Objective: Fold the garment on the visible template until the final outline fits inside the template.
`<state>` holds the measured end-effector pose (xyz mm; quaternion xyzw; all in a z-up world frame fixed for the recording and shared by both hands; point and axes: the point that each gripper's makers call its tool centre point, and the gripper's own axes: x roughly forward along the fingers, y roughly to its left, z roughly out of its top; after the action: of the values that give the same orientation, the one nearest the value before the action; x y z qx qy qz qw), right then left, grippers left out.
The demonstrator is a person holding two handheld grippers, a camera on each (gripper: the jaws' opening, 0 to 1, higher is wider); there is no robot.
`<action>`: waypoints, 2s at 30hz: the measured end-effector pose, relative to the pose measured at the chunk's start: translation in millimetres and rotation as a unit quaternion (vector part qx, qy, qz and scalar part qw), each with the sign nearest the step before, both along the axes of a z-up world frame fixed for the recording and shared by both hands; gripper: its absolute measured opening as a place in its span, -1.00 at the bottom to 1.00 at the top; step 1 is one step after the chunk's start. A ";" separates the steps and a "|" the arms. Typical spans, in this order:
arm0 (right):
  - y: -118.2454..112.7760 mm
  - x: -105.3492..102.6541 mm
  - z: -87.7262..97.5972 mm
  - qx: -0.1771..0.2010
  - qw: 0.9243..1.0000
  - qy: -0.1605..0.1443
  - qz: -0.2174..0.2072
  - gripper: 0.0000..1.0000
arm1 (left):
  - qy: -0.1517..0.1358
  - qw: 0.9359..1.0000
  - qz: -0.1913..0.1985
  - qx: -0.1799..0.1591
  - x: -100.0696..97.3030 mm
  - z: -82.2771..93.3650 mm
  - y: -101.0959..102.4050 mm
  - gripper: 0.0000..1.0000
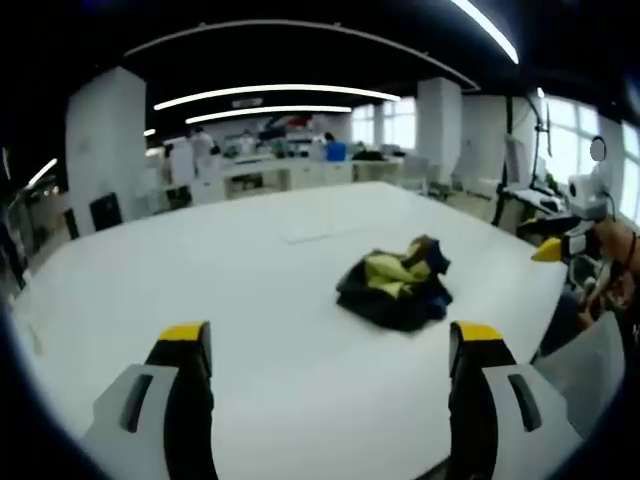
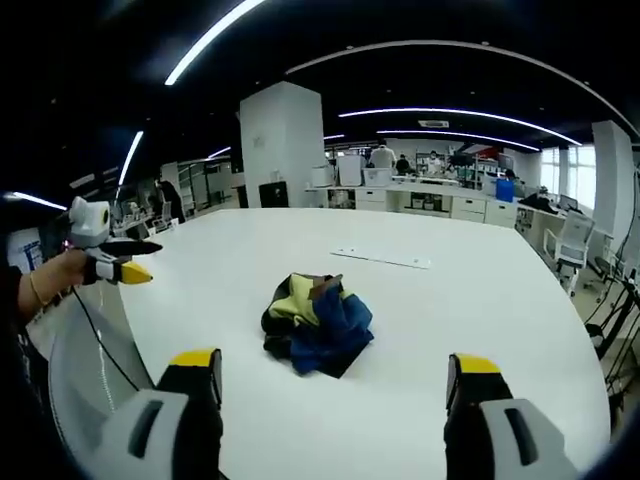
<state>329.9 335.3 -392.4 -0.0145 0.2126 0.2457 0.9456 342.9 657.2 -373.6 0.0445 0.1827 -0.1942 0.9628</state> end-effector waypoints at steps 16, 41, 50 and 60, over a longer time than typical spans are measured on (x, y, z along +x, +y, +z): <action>2.9 0.8 -3.4 0.005 1.000 0.004 0.005 0.63 | 0.004 1.000 -0.018 -0.005 5.3 -11.0 -9.2 0.75; 1.4 7.5 -0.8 0.001 1.000 -0.004 -0.014 0.53 | 0.019 0.999 -0.026 -0.017 1.2 -27.8 -20.2 0.58; 12.3 14.6 -1.1 -0.003 1.000 -0.006 0.002 0.50 | 0.020 0.999 -0.024 -0.020 8.6 -30.2 -20.2 0.50; 14.3 23.0 -7.9 -0.007 1.000 -0.001 0.007 0.49 | 0.019 0.999 -0.030 -0.021 26.1 -28.9 -25.3 0.42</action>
<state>352.8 349.6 -400.3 -0.0228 0.2134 0.2507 0.9440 369.0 631.9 -402.5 0.0264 0.1954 -0.2275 0.9536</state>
